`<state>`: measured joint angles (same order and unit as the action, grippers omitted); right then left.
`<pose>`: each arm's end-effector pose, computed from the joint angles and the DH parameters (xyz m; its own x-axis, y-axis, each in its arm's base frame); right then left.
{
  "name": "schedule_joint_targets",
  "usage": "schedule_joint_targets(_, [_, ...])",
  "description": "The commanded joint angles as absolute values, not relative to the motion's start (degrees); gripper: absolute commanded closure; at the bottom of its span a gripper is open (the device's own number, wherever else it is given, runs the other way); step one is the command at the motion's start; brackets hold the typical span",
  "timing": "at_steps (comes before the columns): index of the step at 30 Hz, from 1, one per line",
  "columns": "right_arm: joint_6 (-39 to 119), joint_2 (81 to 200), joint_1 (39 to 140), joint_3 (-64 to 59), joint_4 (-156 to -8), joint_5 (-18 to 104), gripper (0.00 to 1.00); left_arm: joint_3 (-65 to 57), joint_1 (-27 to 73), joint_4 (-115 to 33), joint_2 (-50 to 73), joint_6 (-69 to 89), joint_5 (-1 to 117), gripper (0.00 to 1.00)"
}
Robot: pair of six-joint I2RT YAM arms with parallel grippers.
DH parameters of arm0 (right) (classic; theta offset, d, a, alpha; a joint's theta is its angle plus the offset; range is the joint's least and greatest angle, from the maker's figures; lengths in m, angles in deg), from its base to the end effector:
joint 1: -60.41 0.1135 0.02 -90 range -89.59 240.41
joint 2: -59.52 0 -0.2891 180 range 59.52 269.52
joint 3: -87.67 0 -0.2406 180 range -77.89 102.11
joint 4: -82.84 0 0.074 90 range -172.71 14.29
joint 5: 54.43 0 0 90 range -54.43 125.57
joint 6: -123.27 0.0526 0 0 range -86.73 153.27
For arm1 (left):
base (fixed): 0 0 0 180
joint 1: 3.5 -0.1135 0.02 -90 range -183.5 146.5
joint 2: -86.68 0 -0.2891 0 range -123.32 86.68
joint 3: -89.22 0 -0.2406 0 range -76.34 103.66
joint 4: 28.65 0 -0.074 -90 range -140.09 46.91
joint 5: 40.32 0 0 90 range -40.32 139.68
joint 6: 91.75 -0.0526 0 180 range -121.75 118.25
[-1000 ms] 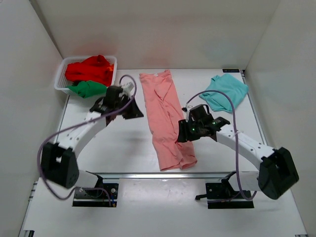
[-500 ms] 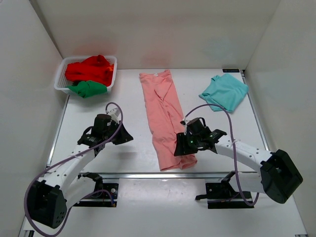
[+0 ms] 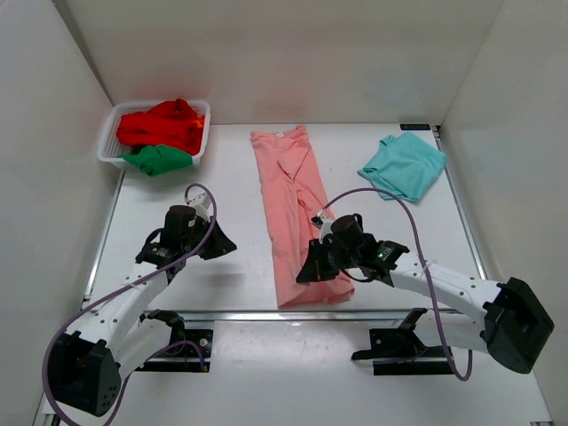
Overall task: Fold and stack the t-shirts
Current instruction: Rotate the tshirt 90 degrees
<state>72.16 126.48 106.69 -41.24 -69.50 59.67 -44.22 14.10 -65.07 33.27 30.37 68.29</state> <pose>0.1412 0.1787 0.2297 -0.9132 -0.1257 -0.3878 -0.3739 0.6370 0.6741 0.1634 -0.0694 0.2320 -0.8235 -0.2674 -0.5004 0.0829 0.8158 -0.5724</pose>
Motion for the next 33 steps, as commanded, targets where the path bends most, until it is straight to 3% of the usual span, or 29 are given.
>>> schedule_joint_targets(1, [76.6,122.63,106.29,-42.82,-75.5,63.34,1.0,-44.96,14.16,-64.98,34.12,29.8,68.48,0.85])
schedule_joint_targets(13, [77.04,124.99,105.49,-53.19,-69.89,57.21,1.0,-44.61,14.52,-65.06,33.07,29.54,68.84,0.86])
schedule_joint_targets(22, [71.42,122.02,105.14,-46.79,-63.56,52.1,0.73,-44.26,19.07,-63.3,30.7,30.76,67.52,0.86])
schedule_joint_targets(28, [69.05,118.33,102.61,-45.28,-60.57,49.9,0.7,-43.83,22.16,-58.48,24.74,31.91,65.78,0.85])
schedule_joint_targets(33, [65.89,120.16,100.66,-42.65,-58.11,45.62,0.71,-33.28,23.22,-56.36,10.67,29.71,64.01,0.87])
